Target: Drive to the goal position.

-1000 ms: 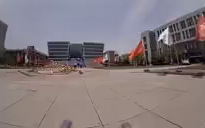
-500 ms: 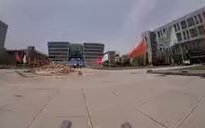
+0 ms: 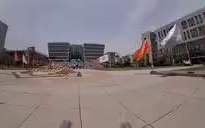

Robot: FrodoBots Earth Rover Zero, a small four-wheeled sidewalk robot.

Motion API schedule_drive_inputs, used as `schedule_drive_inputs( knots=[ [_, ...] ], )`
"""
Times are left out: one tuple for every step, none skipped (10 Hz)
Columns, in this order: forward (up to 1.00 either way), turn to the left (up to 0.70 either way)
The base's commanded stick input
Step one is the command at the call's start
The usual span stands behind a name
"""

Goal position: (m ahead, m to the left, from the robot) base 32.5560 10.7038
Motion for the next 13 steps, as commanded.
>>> schedule_drive_inputs(
  knots=[
    [1.0, 0.0],
    [1.0, 0.0],
    [1.0, 0.0],
    [1.0, 0.0],
    [1.0, 0.0],
    [1.0, 0.0],
    [1.0, 0.0],
    [1.0, 0.0],
    [1.0, 0.0],
    [1.0, 0.0],
    [1.0, 0.0],
    [1.0, 0.15],
    [1.0, 0.04]
  ],
)
